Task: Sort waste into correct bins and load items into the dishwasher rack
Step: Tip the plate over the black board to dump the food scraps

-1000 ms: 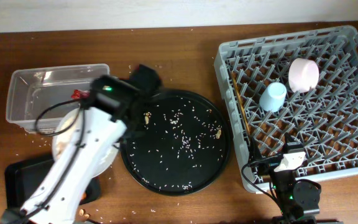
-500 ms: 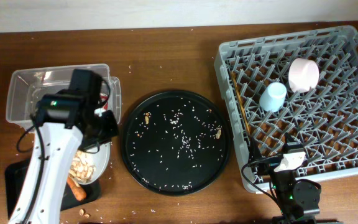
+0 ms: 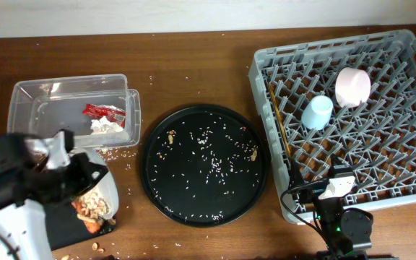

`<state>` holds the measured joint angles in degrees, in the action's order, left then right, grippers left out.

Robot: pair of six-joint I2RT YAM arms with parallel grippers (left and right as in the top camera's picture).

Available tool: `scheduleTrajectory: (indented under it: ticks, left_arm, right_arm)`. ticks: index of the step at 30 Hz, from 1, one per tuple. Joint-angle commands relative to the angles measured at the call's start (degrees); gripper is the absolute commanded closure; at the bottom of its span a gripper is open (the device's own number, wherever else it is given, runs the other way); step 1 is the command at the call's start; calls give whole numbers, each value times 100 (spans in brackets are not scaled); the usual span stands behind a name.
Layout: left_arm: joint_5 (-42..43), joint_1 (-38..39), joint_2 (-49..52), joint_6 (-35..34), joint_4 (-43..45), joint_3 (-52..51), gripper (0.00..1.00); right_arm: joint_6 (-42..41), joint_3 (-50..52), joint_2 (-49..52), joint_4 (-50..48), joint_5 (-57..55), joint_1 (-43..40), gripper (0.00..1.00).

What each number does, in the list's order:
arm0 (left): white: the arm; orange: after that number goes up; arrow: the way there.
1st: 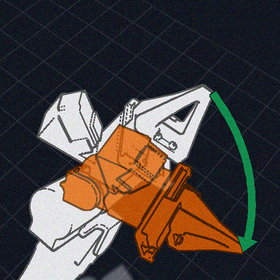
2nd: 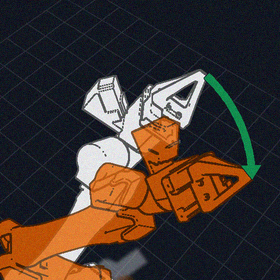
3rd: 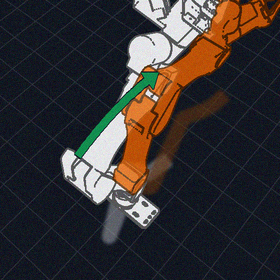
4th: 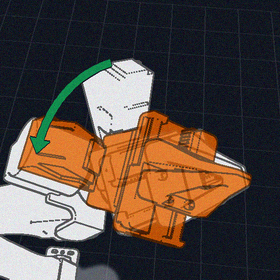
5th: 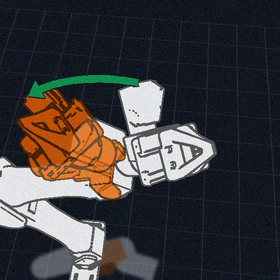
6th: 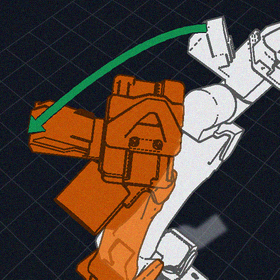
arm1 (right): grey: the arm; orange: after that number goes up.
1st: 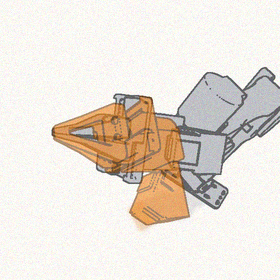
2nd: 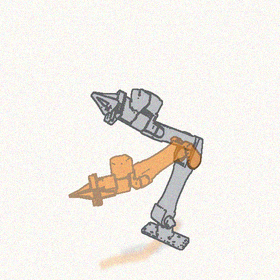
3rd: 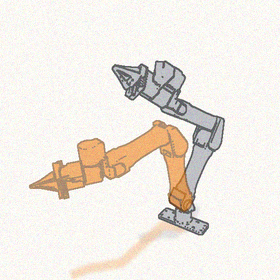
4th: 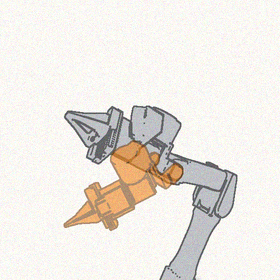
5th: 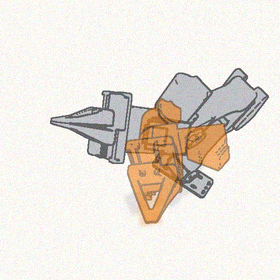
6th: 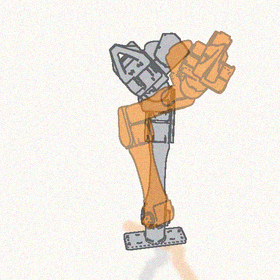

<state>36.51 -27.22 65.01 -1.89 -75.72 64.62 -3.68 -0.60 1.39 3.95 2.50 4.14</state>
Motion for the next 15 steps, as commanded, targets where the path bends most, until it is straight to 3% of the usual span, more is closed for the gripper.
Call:
scheduleTrajectory:
  ticks: [1,9,15]
  left_arm:
    - [1460,-914,-280,1355,-350,-184,100]
    - [2702,-2841,-289,3657,-1709,-535,100]
    - [2734,-3484,-291,4240,-2103,-535,100]
  right_arm:
    - [-20,28,-33,22,50,-42,2]
    - [-17,28,-33,22,50,-42,2]
    - [-20,28,-33,22,50,-42,2]
